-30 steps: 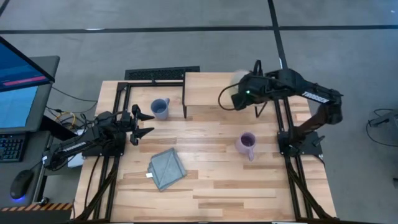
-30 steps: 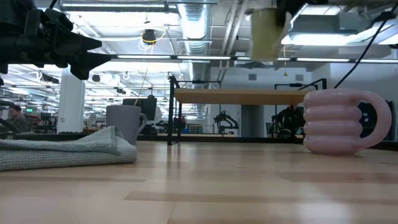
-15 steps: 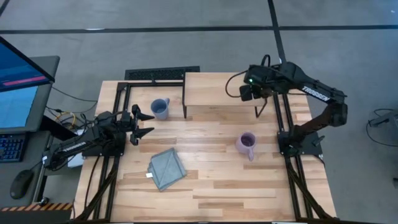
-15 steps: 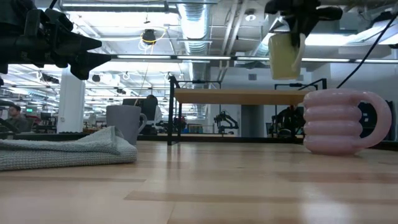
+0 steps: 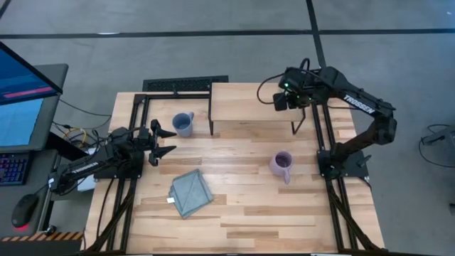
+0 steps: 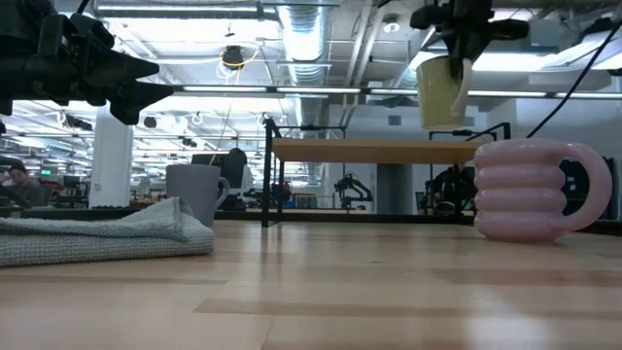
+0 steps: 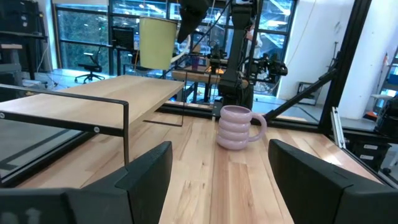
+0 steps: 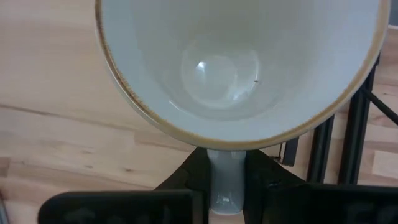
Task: Stack small to large cups/mugs on shelf
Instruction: Put the green mug on the shelf
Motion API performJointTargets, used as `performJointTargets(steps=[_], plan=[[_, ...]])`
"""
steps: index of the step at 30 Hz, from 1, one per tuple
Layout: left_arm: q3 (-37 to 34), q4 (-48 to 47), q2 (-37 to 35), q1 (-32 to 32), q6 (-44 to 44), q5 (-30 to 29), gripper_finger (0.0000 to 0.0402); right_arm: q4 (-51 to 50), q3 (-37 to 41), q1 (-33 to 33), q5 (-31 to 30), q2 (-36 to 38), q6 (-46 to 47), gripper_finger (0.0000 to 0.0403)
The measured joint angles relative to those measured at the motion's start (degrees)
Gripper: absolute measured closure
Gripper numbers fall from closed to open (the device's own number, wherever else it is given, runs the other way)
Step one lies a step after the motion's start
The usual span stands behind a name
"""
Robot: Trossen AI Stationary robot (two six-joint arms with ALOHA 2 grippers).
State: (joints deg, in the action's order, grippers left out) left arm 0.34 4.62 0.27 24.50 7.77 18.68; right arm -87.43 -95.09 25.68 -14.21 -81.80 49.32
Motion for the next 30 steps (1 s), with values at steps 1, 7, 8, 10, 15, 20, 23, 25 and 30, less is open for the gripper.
performJointTargets(steps=[1, 7, 8, 10, 15, 20, 23, 25, 30], plan=[[0.0, 0.0, 0.0, 0.0, 0.0, 0.0, 0.0145, 0.4, 0.0, 0.1, 0.0, 0.0, -0.2, 0.0339], [0.0, 0.0, 0.0, 0.0, 0.0, 0.0, 0.0145, 1.1, 0.0, 0.7, 0.1, 0.0, -1.4, 0.0339], [0.0, 0.0, 0.0, 0.0, 0.0, 0.0, 0.0145, 1.2, 0.0, 0.9, 0.1, 0.0, -1.4, 0.0339], [0.0, 0.0, 0.0, 0.0, 0.0, 0.0, 0.0145, 1.2, 0.0, 1.2, 0.0, 0.0, -1.4, 0.0339], [0.0, 0.0, 0.0, 0.0, 0.0, 0.0, 0.0145, 1.2, 0.0, 1.2, 0.1, 0.0, -1.4, 0.0339], [0.0, 0.0, 0.0, 0.0, 0.0, 0.0, 0.0145, 0.9, -0.1, 1.3, 0.2, -2.3, -1.4, 0.0339], [0.0, 0.0, 0.0, 0.0, 0.0, 0.0, 0.0145, 1.0, 0.0, 1.9, 0.1, -5.0, -3.8, 0.0339], [0.0, 0.0, 0.0, 0.0, 0.0, 0.0, 0.0145, 2.2, 0.0, 1.9, 0.1, -6.7, -5.6, 0.0339], [0.0, 0.0, 0.0, 0.0, 1.4, 0.0, 0.0145, 2.9, -0.1, 3.6, 1.1, -8.3, -7.2, 0.0339]])
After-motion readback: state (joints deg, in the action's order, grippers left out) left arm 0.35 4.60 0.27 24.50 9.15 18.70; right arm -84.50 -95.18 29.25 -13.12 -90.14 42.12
